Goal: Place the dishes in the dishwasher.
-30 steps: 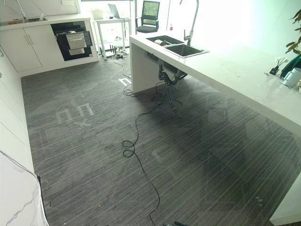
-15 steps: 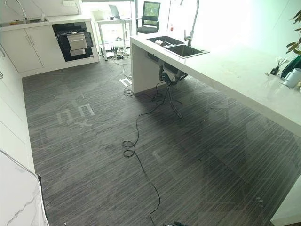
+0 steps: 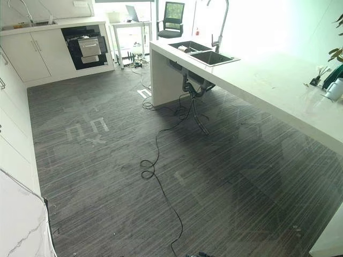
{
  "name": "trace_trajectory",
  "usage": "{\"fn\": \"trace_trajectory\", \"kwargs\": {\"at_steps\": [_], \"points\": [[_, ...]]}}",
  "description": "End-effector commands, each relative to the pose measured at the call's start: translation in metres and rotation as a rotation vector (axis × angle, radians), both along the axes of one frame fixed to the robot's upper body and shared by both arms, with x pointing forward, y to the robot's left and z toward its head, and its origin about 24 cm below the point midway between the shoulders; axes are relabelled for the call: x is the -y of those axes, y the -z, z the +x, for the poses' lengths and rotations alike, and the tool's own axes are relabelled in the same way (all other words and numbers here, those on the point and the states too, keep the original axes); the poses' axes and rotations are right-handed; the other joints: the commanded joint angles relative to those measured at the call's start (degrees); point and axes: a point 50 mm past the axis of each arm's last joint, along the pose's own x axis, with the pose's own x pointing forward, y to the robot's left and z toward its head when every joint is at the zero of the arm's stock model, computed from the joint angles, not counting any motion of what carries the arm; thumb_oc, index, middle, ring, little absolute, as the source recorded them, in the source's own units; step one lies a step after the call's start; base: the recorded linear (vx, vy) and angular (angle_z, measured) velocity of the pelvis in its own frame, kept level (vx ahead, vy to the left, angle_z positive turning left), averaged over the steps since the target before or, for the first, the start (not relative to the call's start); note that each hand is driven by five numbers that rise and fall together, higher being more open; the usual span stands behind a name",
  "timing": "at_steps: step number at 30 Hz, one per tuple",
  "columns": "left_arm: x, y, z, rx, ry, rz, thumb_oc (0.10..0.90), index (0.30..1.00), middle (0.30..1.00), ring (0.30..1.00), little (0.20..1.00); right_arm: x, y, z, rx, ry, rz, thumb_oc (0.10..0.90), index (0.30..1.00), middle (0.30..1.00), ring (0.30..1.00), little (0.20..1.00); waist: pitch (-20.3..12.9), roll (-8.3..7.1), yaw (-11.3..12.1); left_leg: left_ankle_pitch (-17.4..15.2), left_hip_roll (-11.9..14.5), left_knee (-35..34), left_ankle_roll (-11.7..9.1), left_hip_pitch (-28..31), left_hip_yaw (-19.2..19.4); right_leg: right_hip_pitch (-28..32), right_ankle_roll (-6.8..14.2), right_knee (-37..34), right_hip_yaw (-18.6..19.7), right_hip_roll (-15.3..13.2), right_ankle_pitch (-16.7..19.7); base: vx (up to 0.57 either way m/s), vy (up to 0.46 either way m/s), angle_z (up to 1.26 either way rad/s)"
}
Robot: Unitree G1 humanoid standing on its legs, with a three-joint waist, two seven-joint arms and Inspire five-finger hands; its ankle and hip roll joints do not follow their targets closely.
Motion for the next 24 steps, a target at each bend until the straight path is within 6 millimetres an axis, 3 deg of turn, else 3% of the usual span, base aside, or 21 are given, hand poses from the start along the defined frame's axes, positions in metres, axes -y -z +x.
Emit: {"fn": "trace_trajectory", "kwargs": {"at_steps": [1, 4, 6, 9, 13, 14, 15, 16, 17, 18, 19, 23, 24], "points": [[0.006, 0.003, -0.010, -0.019, -0.010, -0.026, 0.800, 0.900, 0.900, 0.900, 0.900, 0.009, 0.001, -0.016, -0.048, 0.009, 0.008, 0.800, 0.900, 0.900, 0.900, 0.900, 0.0, 1.00, -0.1, -1.7, 3.7, -0.7, -4.5, 1.9, 2.3, 0.8, 6.7, -0.9, -2.1, -2.6, 1.1, 0.07, -0.016, 0.01], [-0.003, -0.002, 0.008, 0.088, -0.042, 0.054, 0.800, 0.900, 0.900, 0.900, 0.900, 0.016, -0.004, 0.002, 0.049, 0.084, 0.003, 0.800, 0.900, 0.900, 0.900, 0.900, 0.2, 1.01, -0.2, -1.6, 3.9, -0.7, -4.6, 2.0, 2.4, 1.0, 6.7, -0.9, -2.2, -2.5, 1.2, 0.08, -0.029, 0.03], [-0.012, -0.017, 0.047, 0.303, -0.124, 0.076, 0.800, 0.900, 0.900, 0.900, 0.900, 0.022, -0.019, 0.040, 0.229, 0.112, -0.019, 0.800, 0.900, 0.900, 0.900, 0.900, 0.8, 0.95, -0.5, -1.7, 4.0, -0.7, -4.5, 2.3, 2.7, 1.3, 6.3, -0.9, -2.1, -2.4, 1.1, 0.06, -0.060, 0.03], [-0.014, -0.051, 0.098, 0.611, -0.076, 0.111, 0.800, 0.900, 0.900, 0.900, 0.900, 0.017, -0.051, 0.086, 0.496, 0.055, -0.035, 0.800, 0.900, 0.900, 0.900, 0.900, 1.6, 0.72, -0.7, -1.5, 4.1, -0.7, -4.4, 2.2, 2.7, 1.0, 5.9, -0.9, -2.1, -2.2, 1.5, 0.03, -0.101, 0.05], [-0.018, -0.086, 0.111, 0.860, -0.101, 0.077, 0.800, 0.900, 0.900, 0.900, 0.900, 0.005, -0.094, 0.111, 0.760, 0.016, 0.000, 0.800, 0.900, 0.900, 0.900, 0.900, 2.6, 0.48, -0.7, -0.6, 3.6, -0.7, -4.8, 3.4, 1.7, 1.3, 5.1, -0.9, -1.2, -0.9, 1.5, 0.07, -0.124, 0.10], [-0.017, -0.092, 0.112, 0.917, -0.107, 0.063, 0.800, 0.900, 0.900, 0.900, 0.900, 0.004, -0.106, 0.117, 0.832, -0.020, -0.018, 0.800, 0.900, 0.900, 0.900, 0.900, 3.4, -0.01, -0.4, 2.3, 3.3, -0.7, -5.5, 4.7, 2.6, 1.9, 4.3, -0.9, -0.8, -0.9, 1.3, 0.19, -0.272, -0.02], [-0.017, -0.106, 0.117, 1.008, -0.094, 0.045, 0.800, 0.900, 0.900, 0.900, 0.900, 0.008, -0.128, 0.125, 0.942, -0.071, -0.039, 0.800, 0.900, 0.900, 0.900, 0.900, 6.2, -3.12, 1.4, 14.6, 2.9, 4.7, -8.0, 2.3, 3.3, 3.4, 2.1, -0.9, 0.6, -2.5, 1.0, 0.15, -0.238, -0.08], [-0.018, -0.106, 0.117, 1.008, -0.093, 0.045, 0.800, 0.900, 0.900, 0.900, 0.900, 0.008, -0.128, 0.125, 0.942, -0.071, -0.039, 0.800, 0.900, 0.900, 0.900, 0.900, 6.1, -3.05, 1.3, 14.5, 3.1, 5.1, -8.0, 2.0, 3.1, 3.4, 2.0, -0.9, 0.5, -2.4, 1.0, 0.19, -0.243, -0.04], [-0.017, -0.118, 0.119, 1.088, -0.062, 0.045, 0.800, 0.900, 0.900, 0.900, 0.900, 0.010, -0.145, 0.132, 1.041, -0.099, -0.027, 0.800, 0.900, 0.900, 0.900, 0.900, 8.4, -2.82, 2.5, 16.6, 3.6, 8.7, -8.3, -3.7, 2.2, 4.3, 1.1, -0.9, 1.0, -1.5, 0.9, 0.26, -0.016, -0.04], [-0.016, -0.123, 0.119, 1.122, -0.073, 0.040, 0.800, 0.900, 0.900, 0.900, 0.900, 0.007, -0.153, 0.137, 1.080, -0.119, -0.034, 0.800, 0.900, 0.900, 0.900, 0.900, 9.1, -1.75, 3.2, 16.6, 4.0, -0.2, -7.8, -3.7, 4.6, 5.0, 2.1, -0.9, 1.1, -0.8, 0.4, 0.59, 0.170, 0.01], [-0.015, -0.133, 0.117, 1.165, -0.083, 0.032, 0.800, 0.900, 0.900, 0.900, 0.900, 0.001, -0.165, 0.139, 1.133, -0.177, -0.039, 0.800, 0.900, 0.900, 0.900, 0.900, 9.5, 2.25, 4.3, 14.5, 10.2, -0.7, -9.3, -10.7, 3.3, 7.4, 3.3, -0.9, 1.2, 2.4, -1.6, 0.51, 0.235, -0.08], [-0.013, -0.140, 0.112, 1.205, -0.081, 0.016, 0.800, 0.900, 0.900, 0.900, 0.900, 0.005, -0.176, 0.133, 1.189, -0.203, -0.050, 0.800, 0.900, 0.900, 0.900, 0.900, 8.9, 3.02, 5.6, 16.0, 11.8, -0.7, -10.7, -15.1, 0.2, 10.6, 3.4, -0.9, 1.7, 3.4, -4.1, 0.38, 0.184, -0.35], [-0.013, -0.142, 0.112, 1.213, -0.079, 0.015, 0.800, 0.900, 0.900, 0.900, 0.900, 0.005, -0.179, 0.134, 1.203, -0.212, -0.061, 0.800, 0.900, 0.900, 0.900, 0.900, 8.3, 2.91, 5.5, 13.8, 12.3, -0.7, -10.4, -15.3, 1.8, 11.3, 3.7, -0.9, 1.2, 2.7, -4.6, 0.38, 0.199, -0.11]]}}
